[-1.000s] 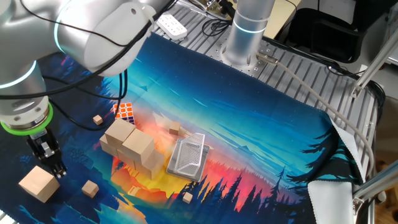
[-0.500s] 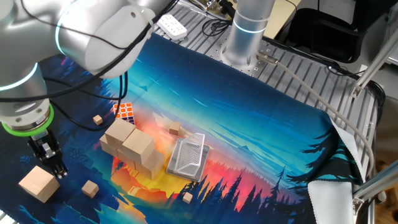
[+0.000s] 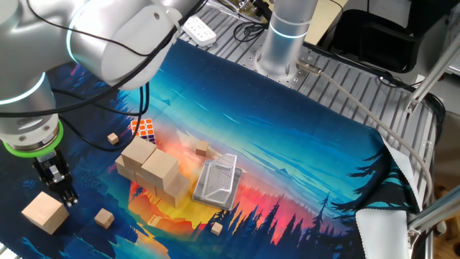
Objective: Stack the blocks into a pyramid shape
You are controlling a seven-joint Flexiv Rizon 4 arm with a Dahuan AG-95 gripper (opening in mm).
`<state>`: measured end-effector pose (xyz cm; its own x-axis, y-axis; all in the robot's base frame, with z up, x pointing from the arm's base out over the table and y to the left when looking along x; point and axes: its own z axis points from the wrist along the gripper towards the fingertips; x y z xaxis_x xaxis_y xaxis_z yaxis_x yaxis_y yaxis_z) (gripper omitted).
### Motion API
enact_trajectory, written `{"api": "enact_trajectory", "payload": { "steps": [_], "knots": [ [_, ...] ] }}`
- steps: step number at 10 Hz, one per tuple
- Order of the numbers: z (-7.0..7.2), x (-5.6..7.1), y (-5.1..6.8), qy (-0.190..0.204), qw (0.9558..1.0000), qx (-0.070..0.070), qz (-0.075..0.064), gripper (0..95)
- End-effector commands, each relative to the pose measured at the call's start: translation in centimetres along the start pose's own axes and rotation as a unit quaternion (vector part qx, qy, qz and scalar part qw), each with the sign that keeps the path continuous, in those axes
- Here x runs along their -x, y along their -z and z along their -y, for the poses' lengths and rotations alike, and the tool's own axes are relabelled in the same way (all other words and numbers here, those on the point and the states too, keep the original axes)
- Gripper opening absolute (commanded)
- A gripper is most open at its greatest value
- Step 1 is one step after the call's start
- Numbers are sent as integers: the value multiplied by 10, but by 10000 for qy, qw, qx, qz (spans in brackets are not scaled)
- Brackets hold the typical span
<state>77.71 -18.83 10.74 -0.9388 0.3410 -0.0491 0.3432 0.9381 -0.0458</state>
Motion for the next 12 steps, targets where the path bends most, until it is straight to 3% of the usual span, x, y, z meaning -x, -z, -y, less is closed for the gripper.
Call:
{"api": "enact_trajectory", "payload": {
  "steps": [1, 4, 8, 10, 12],
  "knots": [
    [0, 0, 0, -9, 10000, 10, -24, 950],
    [-3, 0, -4, -46, 10000, 38, -61, 950],
    [-25, -3, 4, -197, 9998, 28, -27, 950],
    [-33, -4, 5, -78, 10000, 27, 36, 950],
    [-36, -4, 7, 91, 9999, 67, 3, 950]
  ]
}}
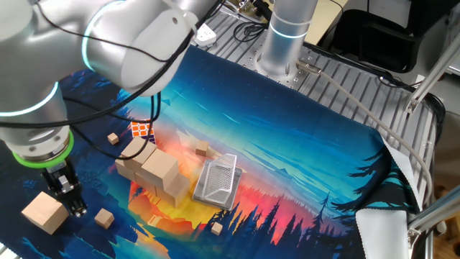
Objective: Stack the blocks into a pyramid shape
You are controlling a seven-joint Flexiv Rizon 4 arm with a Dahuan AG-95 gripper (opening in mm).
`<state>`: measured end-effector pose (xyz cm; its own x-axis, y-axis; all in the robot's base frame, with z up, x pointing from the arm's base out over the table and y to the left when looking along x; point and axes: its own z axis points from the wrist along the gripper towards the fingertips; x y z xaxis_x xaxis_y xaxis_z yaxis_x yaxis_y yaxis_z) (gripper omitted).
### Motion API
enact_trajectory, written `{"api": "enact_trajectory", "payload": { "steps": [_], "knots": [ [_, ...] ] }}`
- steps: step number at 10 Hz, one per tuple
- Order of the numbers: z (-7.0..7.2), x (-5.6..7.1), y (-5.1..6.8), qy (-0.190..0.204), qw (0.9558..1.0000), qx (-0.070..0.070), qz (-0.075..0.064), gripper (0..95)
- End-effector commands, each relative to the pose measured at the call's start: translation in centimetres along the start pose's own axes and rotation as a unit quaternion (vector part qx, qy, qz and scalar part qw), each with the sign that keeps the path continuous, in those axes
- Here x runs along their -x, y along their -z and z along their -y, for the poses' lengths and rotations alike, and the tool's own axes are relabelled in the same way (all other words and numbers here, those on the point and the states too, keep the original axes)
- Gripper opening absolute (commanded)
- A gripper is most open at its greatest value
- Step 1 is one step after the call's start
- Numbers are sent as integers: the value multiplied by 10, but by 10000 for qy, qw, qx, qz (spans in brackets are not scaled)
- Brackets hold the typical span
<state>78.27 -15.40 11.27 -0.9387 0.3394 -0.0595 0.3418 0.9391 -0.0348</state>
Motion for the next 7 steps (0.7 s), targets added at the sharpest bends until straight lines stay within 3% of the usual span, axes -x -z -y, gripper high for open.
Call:
{"api": "enact_trajectory", "payload": {
  "steps": [1, 5, 7],
  "knots": [
    [-3, 2, 1, 142, 9999, 4, -27, 950],
    [7, 3, -7, 219, 9998, -7, 15, 950],
    [9, 3, -5, 219, 9998, -15, 13, 950]
  ]
}}
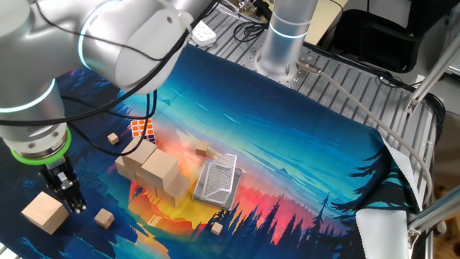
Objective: Stack the blocks into a pyramid shape
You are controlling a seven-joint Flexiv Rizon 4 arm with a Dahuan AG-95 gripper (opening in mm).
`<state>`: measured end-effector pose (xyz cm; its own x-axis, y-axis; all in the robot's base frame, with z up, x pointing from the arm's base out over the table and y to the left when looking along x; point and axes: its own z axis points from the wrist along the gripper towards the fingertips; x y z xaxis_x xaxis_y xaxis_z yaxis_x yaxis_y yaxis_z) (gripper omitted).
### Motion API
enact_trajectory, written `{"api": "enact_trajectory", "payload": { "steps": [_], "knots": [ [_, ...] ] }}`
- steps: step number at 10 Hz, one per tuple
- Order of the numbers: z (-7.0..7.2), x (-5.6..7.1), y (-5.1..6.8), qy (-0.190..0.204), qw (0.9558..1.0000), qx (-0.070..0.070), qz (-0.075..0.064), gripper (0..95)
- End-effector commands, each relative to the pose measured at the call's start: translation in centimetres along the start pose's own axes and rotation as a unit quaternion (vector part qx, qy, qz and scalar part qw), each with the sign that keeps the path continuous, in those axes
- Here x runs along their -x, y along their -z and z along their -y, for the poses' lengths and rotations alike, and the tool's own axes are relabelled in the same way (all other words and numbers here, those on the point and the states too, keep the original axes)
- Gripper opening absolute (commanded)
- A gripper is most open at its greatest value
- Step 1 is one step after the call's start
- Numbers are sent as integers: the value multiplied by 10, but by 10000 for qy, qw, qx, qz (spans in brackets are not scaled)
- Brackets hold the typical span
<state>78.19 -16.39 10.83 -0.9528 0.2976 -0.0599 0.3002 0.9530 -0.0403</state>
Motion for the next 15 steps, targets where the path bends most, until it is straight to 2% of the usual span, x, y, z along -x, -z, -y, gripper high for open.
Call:
{"api": "enact_trajectory", "payload": {
  "steps": [1, 3, 5, 8, 15],
  "knots": [
    [1, 1, 3, -17, 10000, -11, -16, 950],
    [6, 2, 8, -103, 9999, -31, -16, 950],
    [16, 3, 13, -97, 9999, -22, -26, 950],
    [32, 5, 21, 24, 9999, 6, -120, 950],
    [34, 4, 11, -101, 9999, 1, -31, 950]
  ]
}}
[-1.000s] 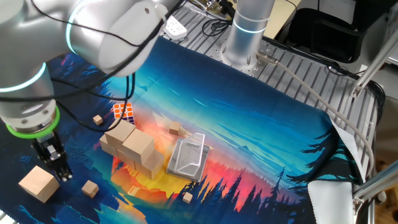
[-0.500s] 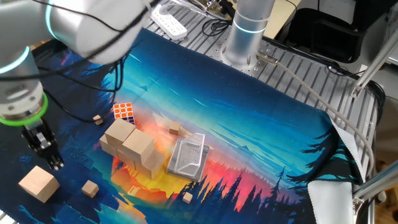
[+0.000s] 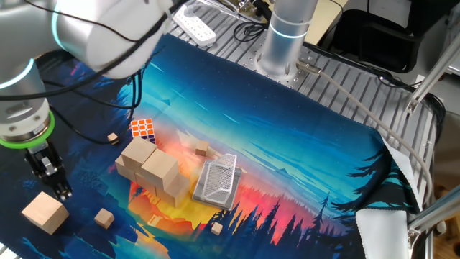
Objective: Stack the blocks into a pyramid shape
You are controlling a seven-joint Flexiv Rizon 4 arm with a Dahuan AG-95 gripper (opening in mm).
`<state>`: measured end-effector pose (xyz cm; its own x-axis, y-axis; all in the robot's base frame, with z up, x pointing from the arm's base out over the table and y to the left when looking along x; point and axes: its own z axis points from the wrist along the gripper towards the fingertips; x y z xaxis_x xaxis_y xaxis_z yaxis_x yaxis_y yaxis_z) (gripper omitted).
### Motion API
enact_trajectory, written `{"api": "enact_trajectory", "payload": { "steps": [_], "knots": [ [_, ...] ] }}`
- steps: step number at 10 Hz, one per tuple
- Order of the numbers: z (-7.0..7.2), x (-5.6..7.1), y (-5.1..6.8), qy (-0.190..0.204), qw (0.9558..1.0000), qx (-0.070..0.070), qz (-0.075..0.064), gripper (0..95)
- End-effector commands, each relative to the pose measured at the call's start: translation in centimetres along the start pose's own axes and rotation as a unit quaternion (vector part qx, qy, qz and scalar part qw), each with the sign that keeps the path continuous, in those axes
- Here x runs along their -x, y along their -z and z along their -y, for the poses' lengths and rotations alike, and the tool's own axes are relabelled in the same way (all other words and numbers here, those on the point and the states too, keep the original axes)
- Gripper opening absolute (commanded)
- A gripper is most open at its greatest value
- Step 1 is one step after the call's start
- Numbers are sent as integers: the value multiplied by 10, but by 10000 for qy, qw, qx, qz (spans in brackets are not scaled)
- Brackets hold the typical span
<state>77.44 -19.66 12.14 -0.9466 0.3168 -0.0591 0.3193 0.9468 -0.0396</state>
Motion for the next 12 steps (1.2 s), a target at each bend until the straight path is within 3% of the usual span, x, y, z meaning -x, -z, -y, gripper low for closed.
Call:
{"api": "enact_trajectory", "payload": {
  "steps": [1, 7, 12],
  "knots": [
    [1, 1, -1, 20, 10000, 8, -34, 950],
    [-2, 1, -3, -67, 9999, 28, -101, 950],
    [-22, -1, 4, -338, 9994, 10, -64, 950]
  ]
}}
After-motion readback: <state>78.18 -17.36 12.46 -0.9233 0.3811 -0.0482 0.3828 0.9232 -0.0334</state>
